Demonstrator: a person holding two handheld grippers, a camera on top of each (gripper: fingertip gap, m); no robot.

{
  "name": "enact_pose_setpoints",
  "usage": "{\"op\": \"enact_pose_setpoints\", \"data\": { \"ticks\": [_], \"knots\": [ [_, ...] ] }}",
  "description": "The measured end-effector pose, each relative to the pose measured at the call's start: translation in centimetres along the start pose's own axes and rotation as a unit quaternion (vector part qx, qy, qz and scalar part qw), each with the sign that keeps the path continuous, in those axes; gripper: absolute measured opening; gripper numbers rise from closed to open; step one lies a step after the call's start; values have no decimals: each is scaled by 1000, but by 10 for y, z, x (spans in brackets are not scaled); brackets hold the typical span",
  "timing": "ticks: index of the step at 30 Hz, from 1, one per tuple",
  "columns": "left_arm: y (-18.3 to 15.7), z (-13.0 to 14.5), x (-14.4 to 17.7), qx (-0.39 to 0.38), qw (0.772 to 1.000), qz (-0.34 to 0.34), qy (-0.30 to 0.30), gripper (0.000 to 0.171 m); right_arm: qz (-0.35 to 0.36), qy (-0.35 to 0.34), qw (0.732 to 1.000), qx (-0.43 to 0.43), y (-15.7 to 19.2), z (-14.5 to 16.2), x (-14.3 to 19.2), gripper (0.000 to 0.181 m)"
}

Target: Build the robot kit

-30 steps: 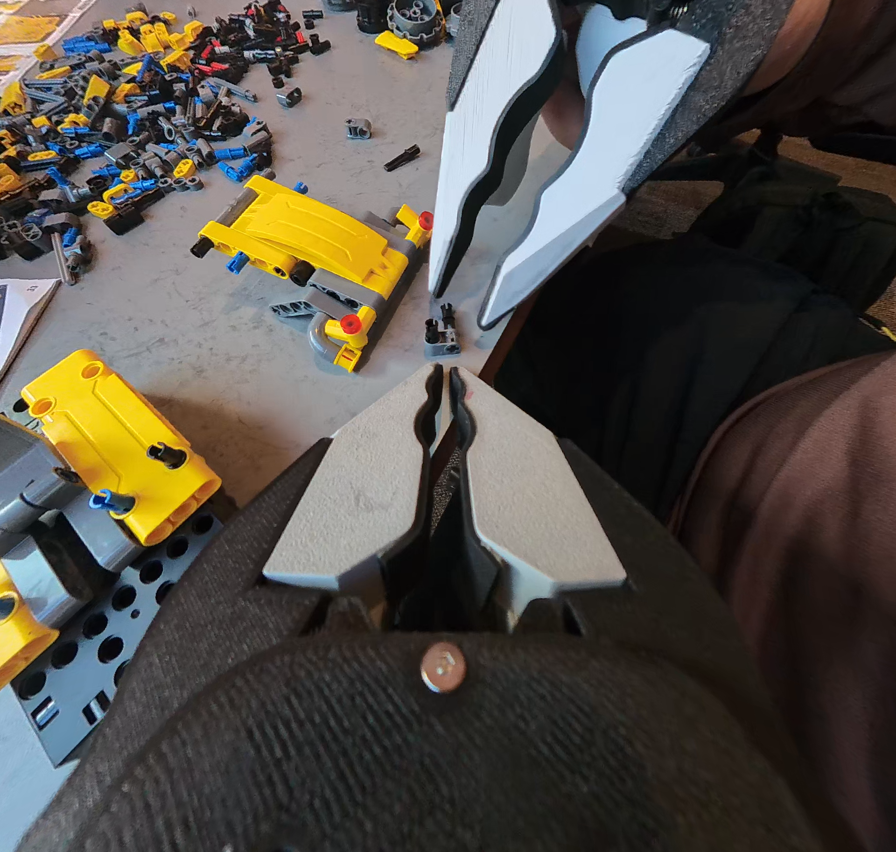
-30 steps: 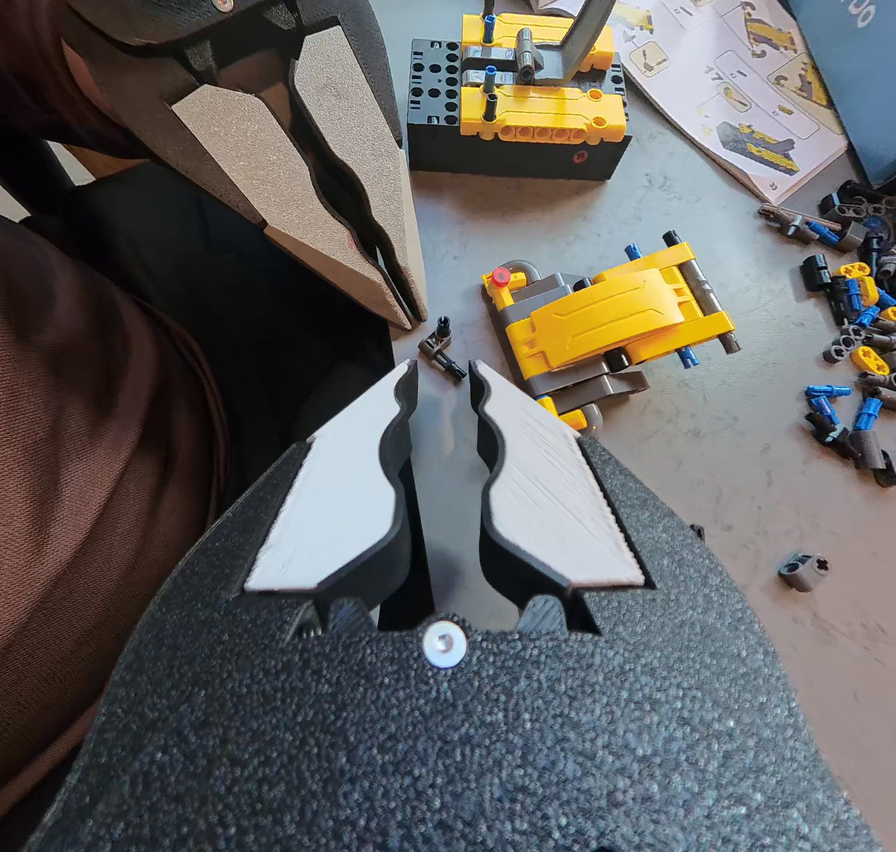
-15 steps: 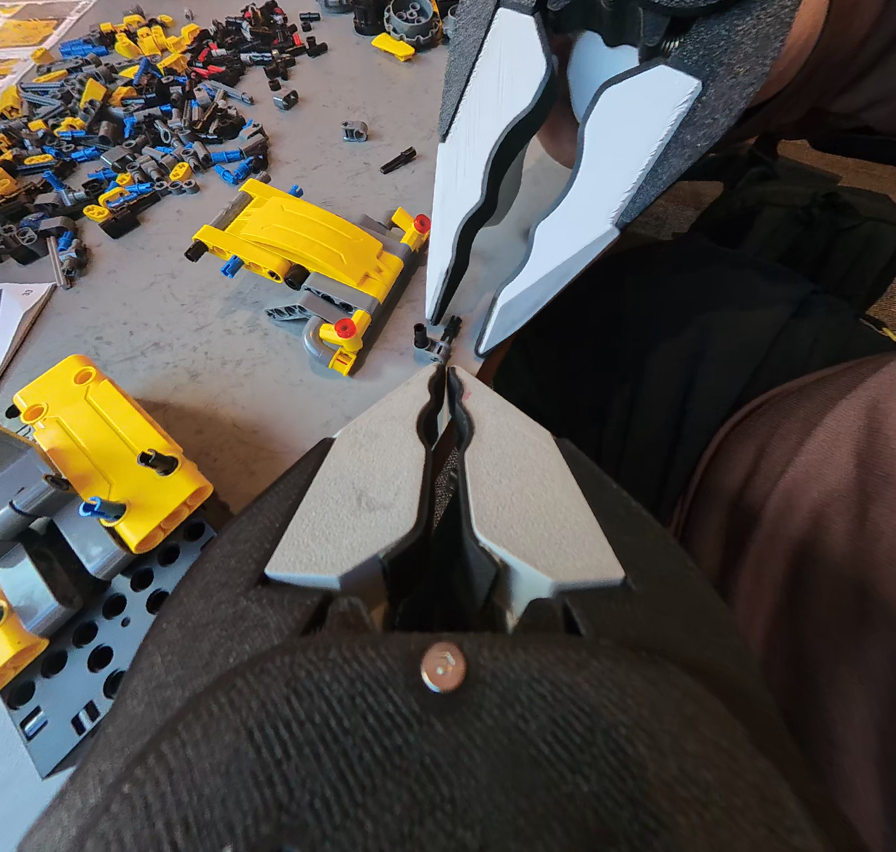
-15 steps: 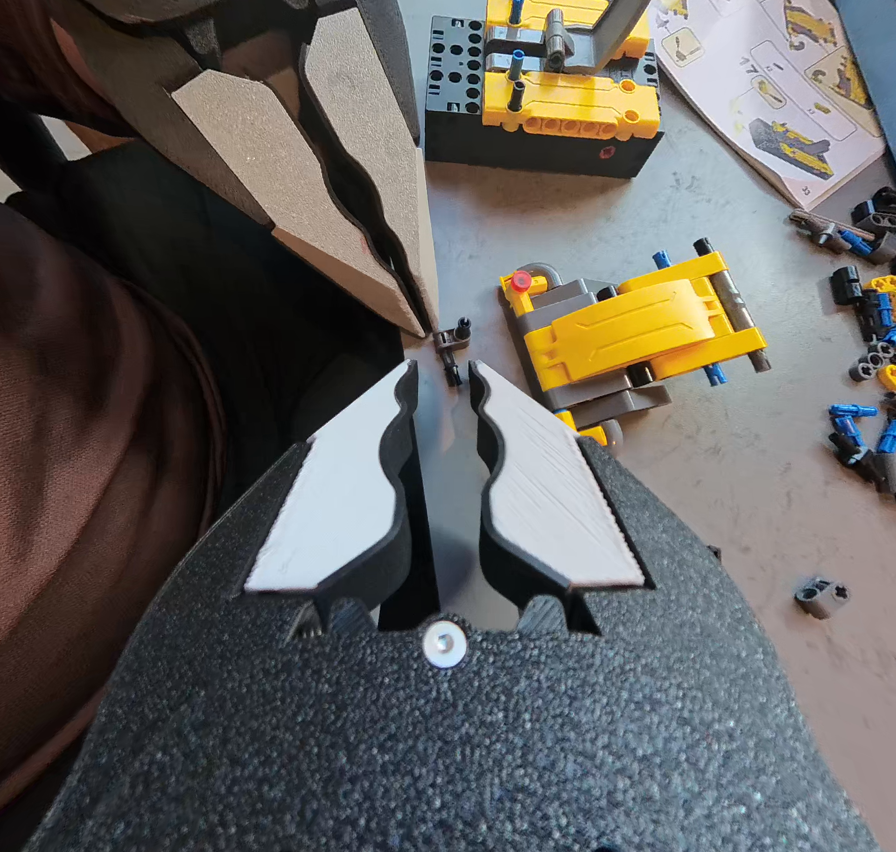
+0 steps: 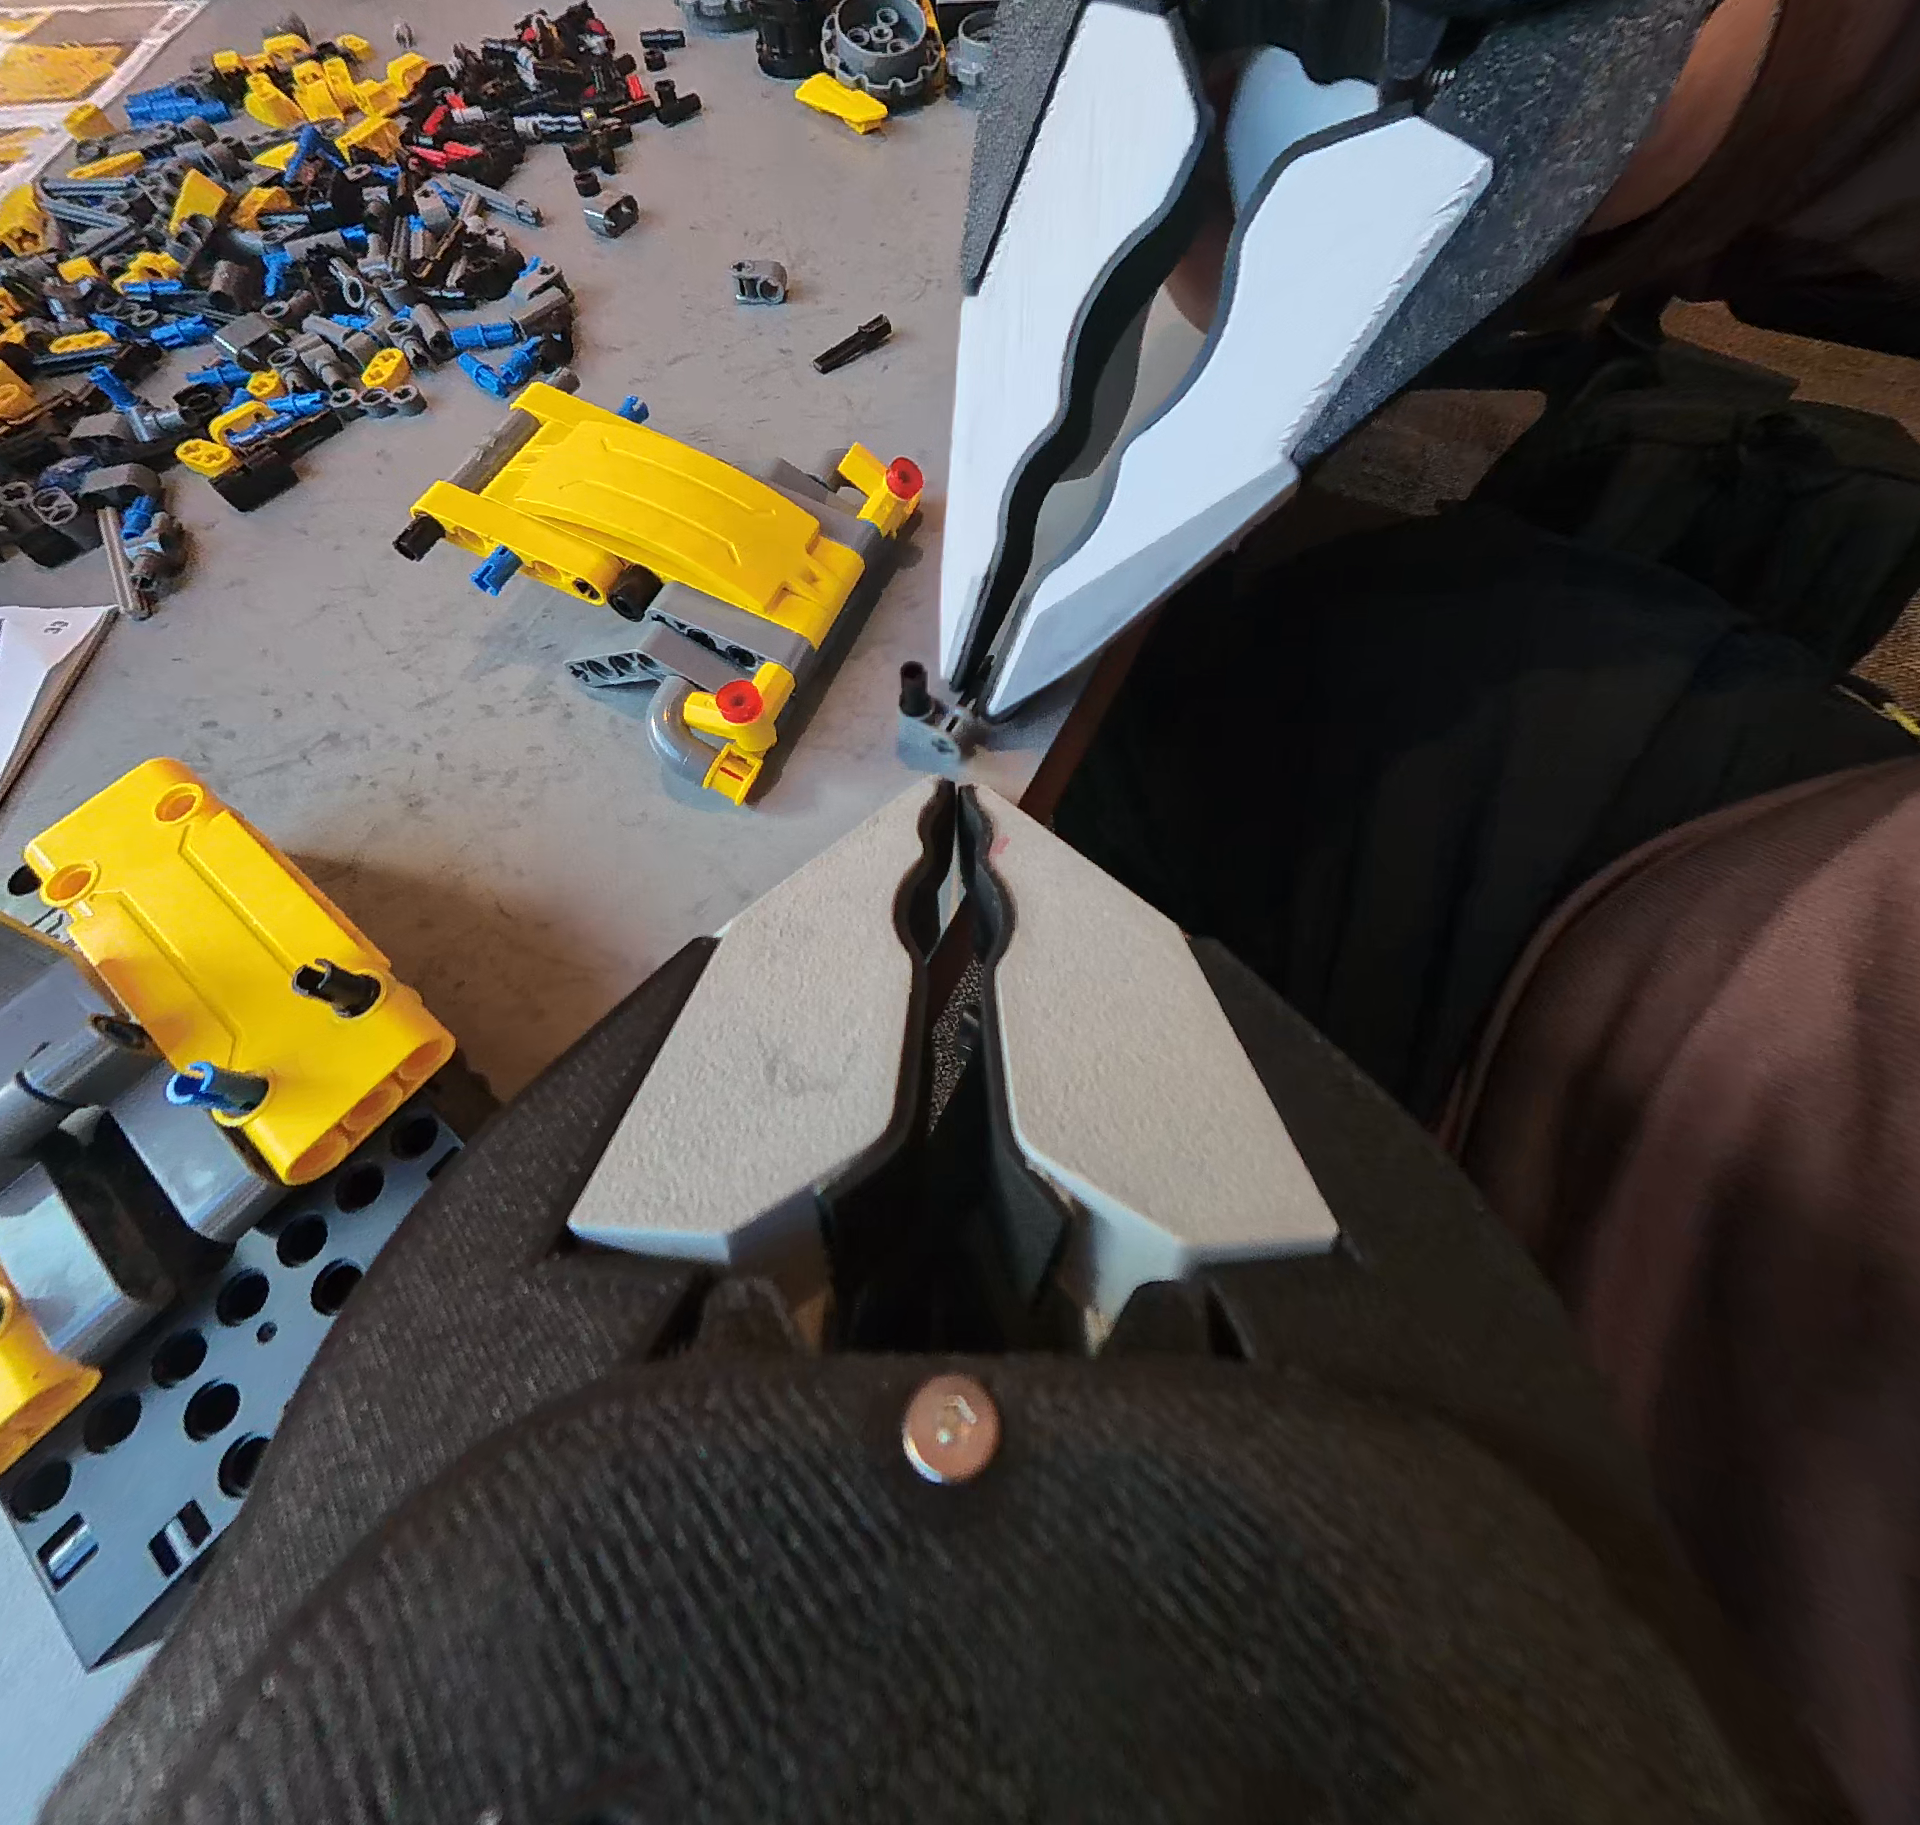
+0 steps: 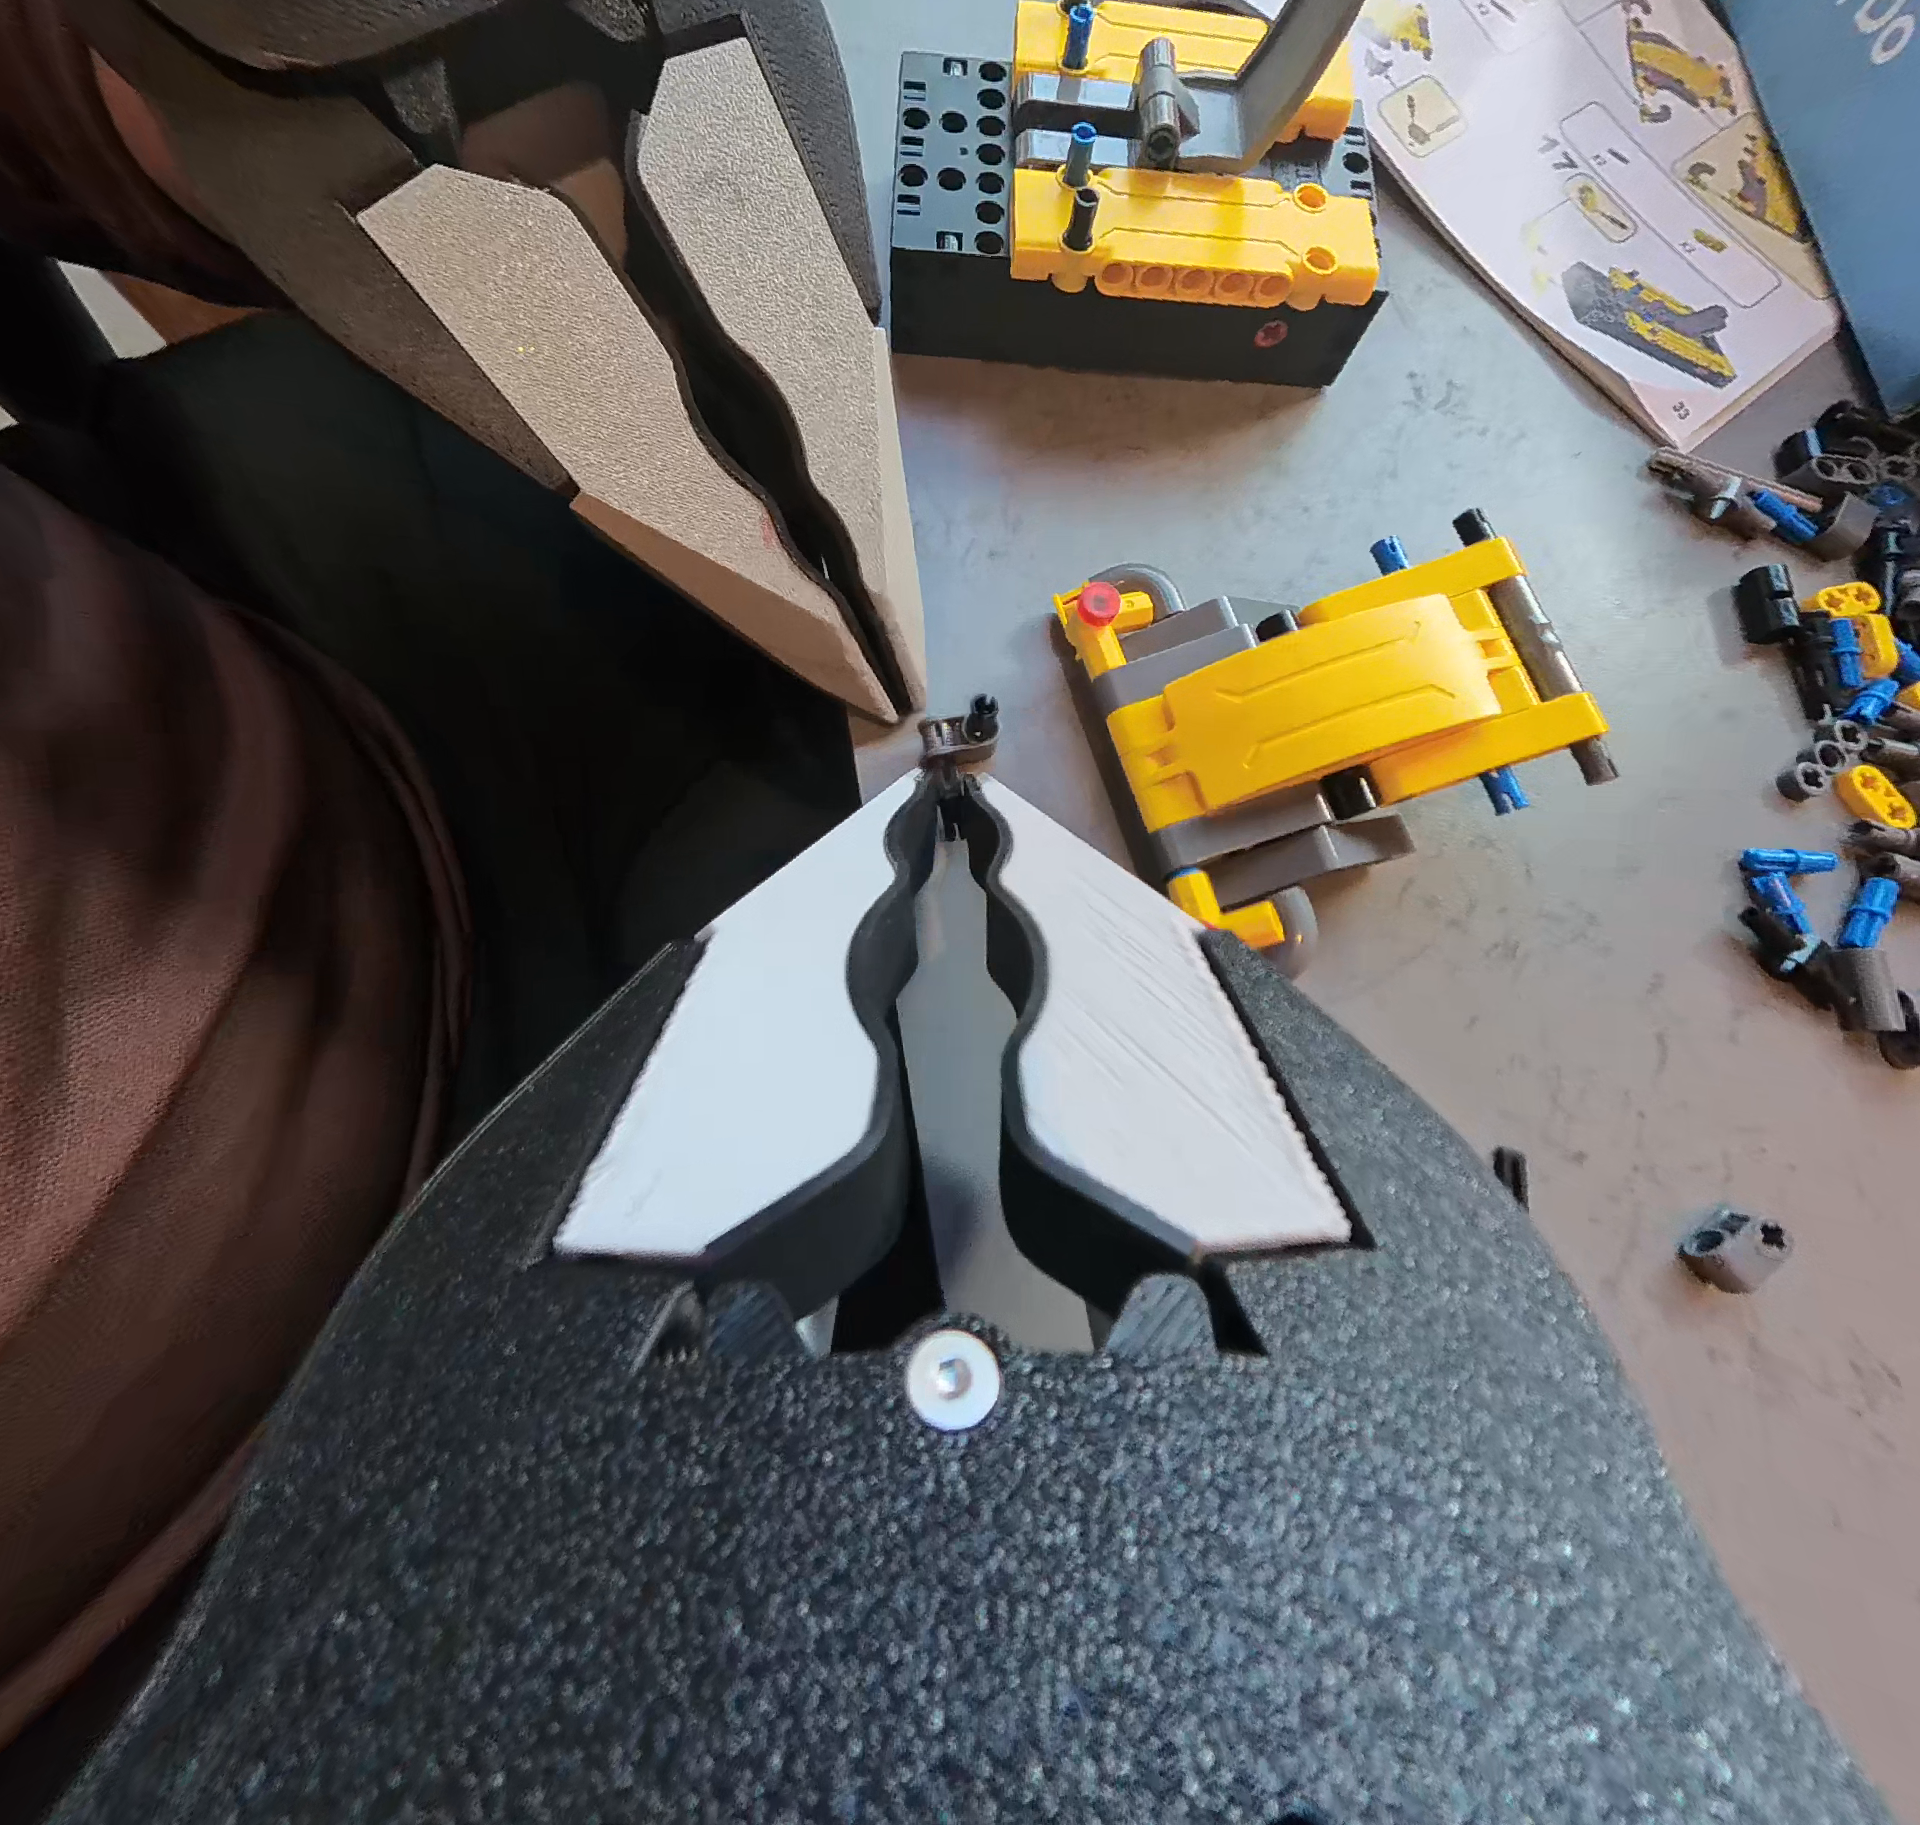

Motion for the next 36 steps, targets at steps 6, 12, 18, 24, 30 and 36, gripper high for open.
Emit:
{"op": "enact_pose_setpoints", "data": {
  "ticks": [6, 12, 18, 24, 30, 36],
  "knots": [
    [-1, 0, 0, -8, 1000, -6, 2, 0, 18, 7, 1000, -23, -4, 9, 19, 2],
    [-19, -10, 3, -30, 999, 24, -13, 15, -9, -20, 998, -51, 7, 0, 34, 1],
    [-34, -20, 12, -6, 994, 100, -31, 22, -59, -38, 997, -18, 28, -12, 36, 1],
    [-50, -19, 15, -8, 988, 152, -30, 19, -83, -48, 995, 2, 41, -19, 39, 1],
    [-52, -18, 16, -18, 988, 151, -30, 16, -81, -52, 995, 5, 42, -19, 40, 1],
    [-52, -17, 15, -18, 987, 154, -28, 16, -84, -45, 995, 12, 43, -18, 38, 1]
  ]
}}
Point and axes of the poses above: each gripper's, where its closed fingertips meet, x back along the fingers, z out of its underside, y = z × x across the jaws, the point moved 3 cm from there along x, back along the fingers, and after that the axes turned 13 degrees about x, right-handed, at the moved point
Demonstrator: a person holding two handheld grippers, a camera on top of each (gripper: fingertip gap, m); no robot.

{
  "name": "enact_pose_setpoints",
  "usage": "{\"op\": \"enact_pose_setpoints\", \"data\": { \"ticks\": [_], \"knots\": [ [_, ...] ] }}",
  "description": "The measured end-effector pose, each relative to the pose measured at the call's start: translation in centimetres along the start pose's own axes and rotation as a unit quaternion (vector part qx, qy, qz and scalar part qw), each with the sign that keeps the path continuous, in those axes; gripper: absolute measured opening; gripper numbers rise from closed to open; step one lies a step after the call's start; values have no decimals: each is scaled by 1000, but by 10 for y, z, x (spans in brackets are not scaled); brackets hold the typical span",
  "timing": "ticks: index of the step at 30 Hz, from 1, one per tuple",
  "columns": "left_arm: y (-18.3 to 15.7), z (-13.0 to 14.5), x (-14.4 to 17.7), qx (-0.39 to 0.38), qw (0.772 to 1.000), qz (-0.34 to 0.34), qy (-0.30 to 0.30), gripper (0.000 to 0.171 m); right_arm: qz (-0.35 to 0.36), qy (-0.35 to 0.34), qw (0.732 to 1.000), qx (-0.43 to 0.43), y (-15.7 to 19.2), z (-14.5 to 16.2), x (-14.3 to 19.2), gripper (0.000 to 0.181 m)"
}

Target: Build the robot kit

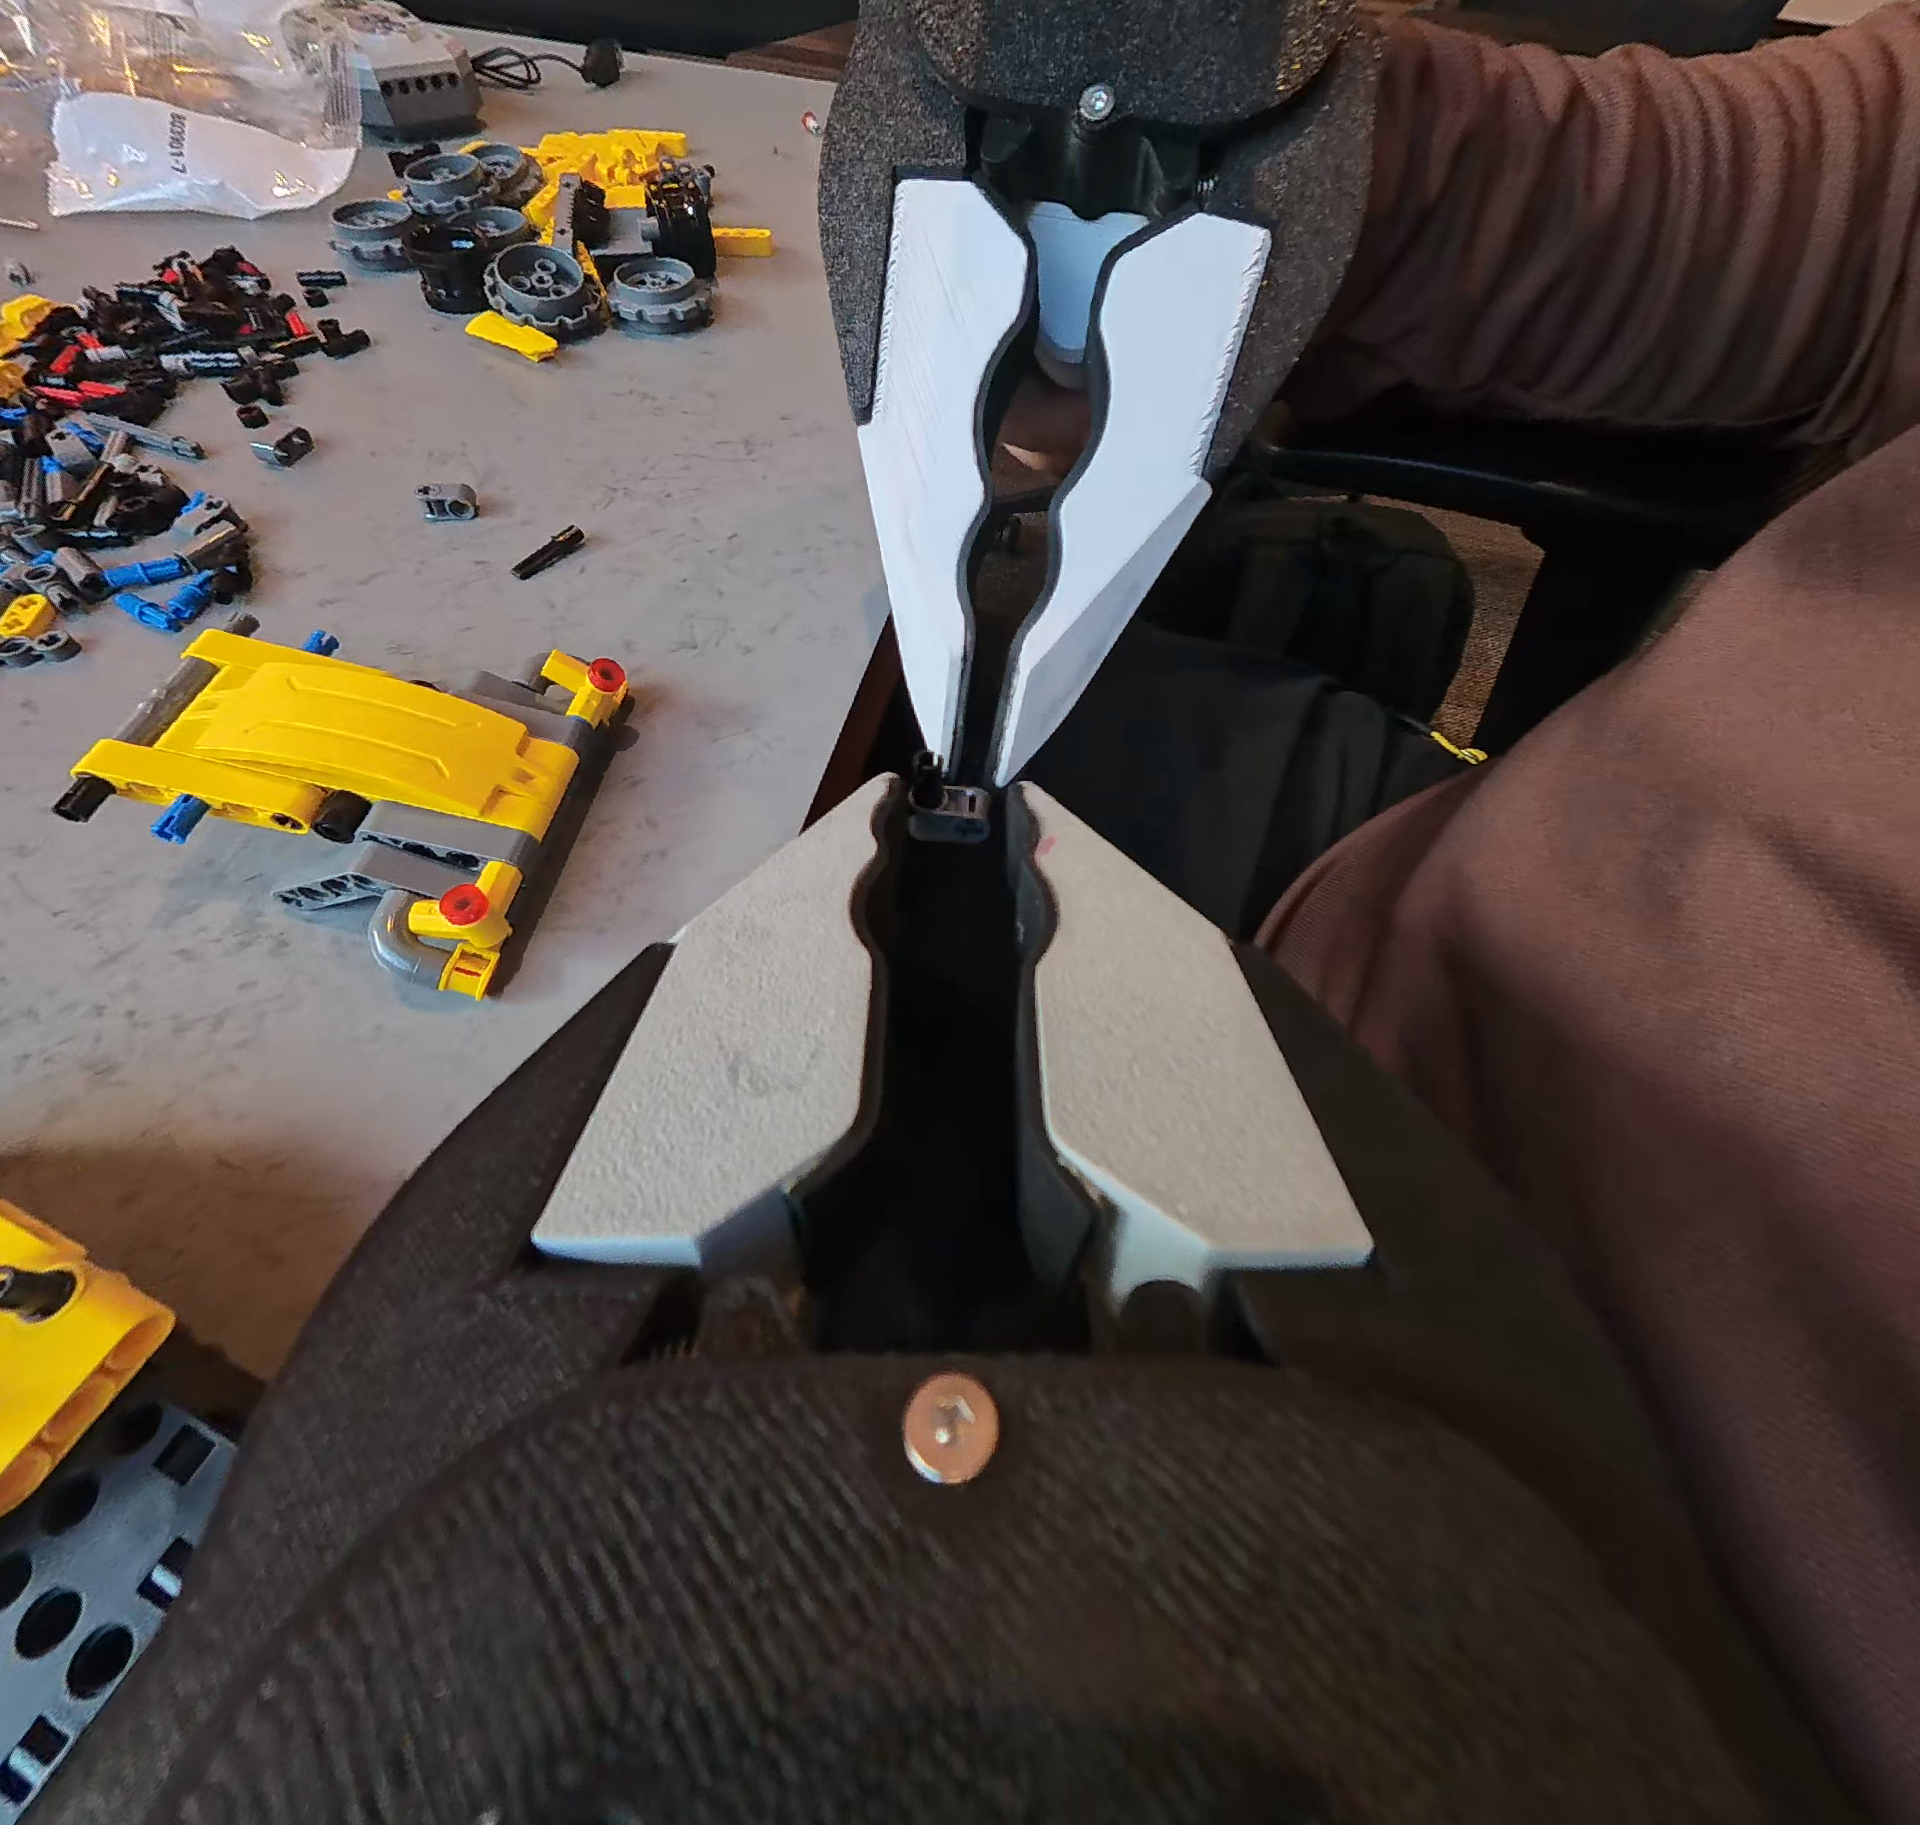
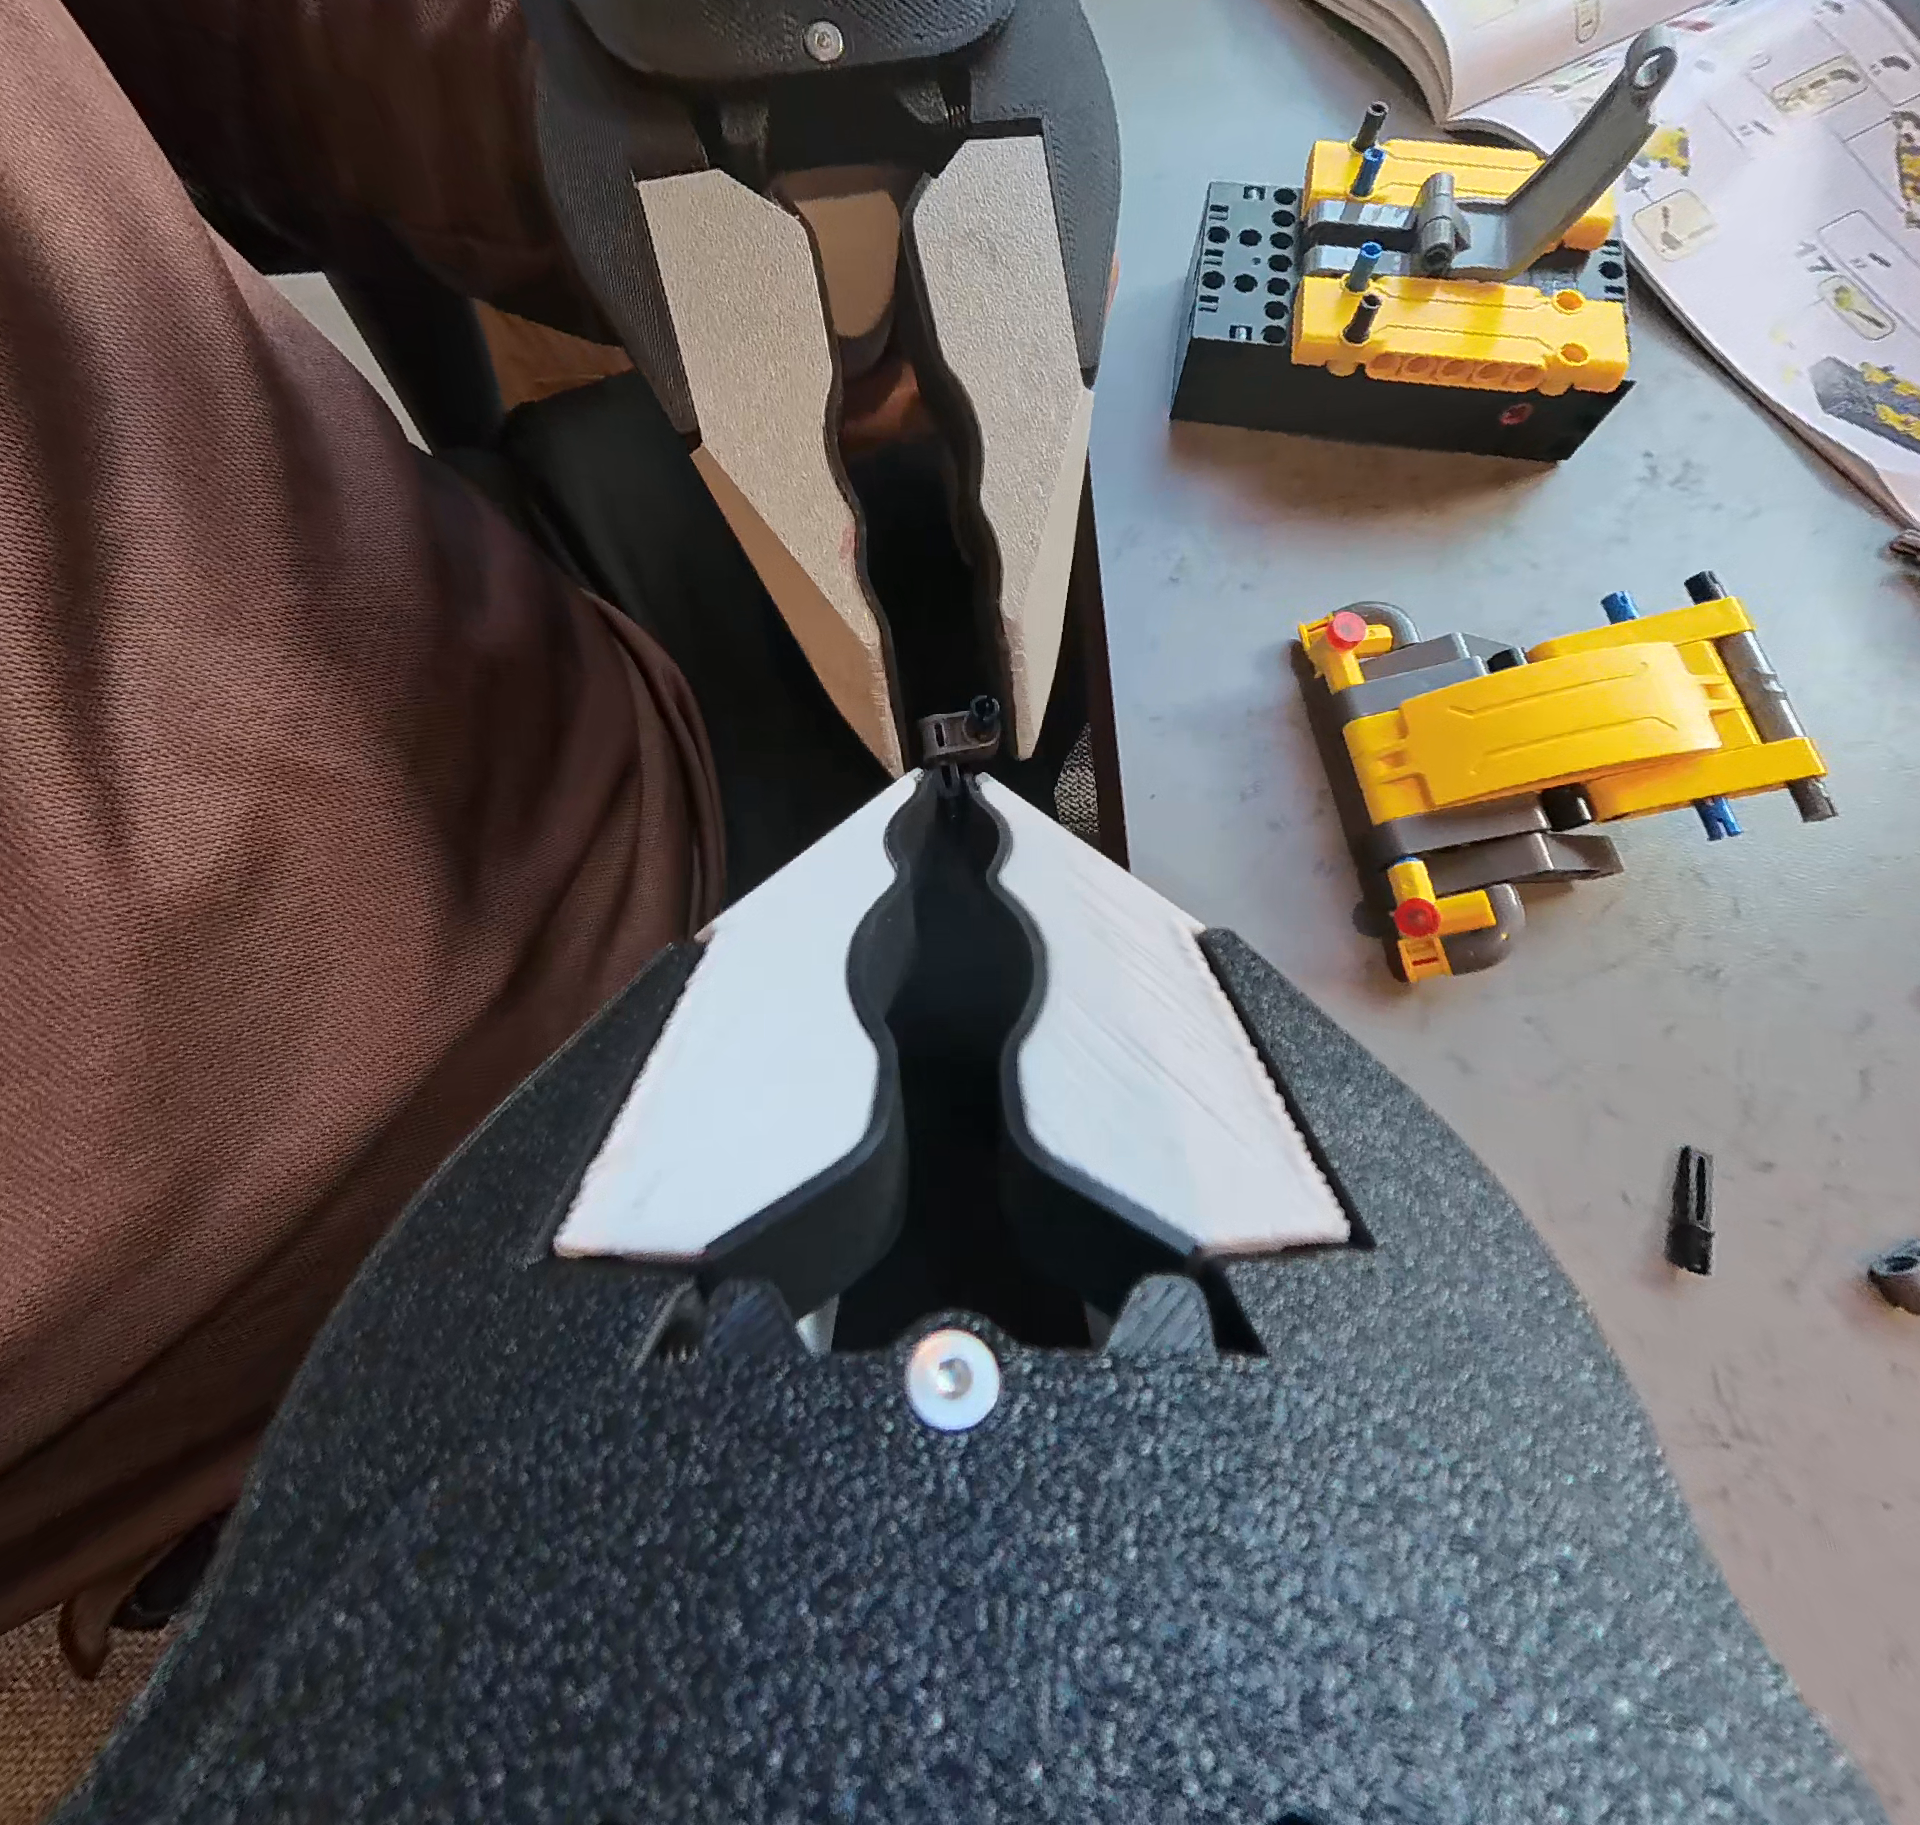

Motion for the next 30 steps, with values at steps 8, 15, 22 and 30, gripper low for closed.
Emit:
{"op": "enact_pose_setpoints", "data": {
  "ticks": [8, 15, 22, 30],
  "knots": [
    [4, 3, 0, -5, 1000, -5, 6, 17, -6, -2, 1000, 3, 0, 2, -1, 1],
    [1, 3, 0, -24, 1000, -6, 5, 14, -7, -9, 1000, 2, 1, 1, 0, 1],
    [7, -20, 17, -16, 996, -16, -87, 13, 8, -103, 994, -46, -13, -12, 17, 7],
    [6, -34, 28, 23, 989, 16, -146, 13, 19, -182, 981, -70, -20, -32, 34, 10]
  ]
}}
Point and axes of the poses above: each gripper's, where its closed fingertips meet, x back along the fingers, z out of its underside, y = z × x across the jaws, the point moved 3 cm from there along x, back along the fingers, and after that the axes turned 13 degrees about x, right-handed, at the moved point
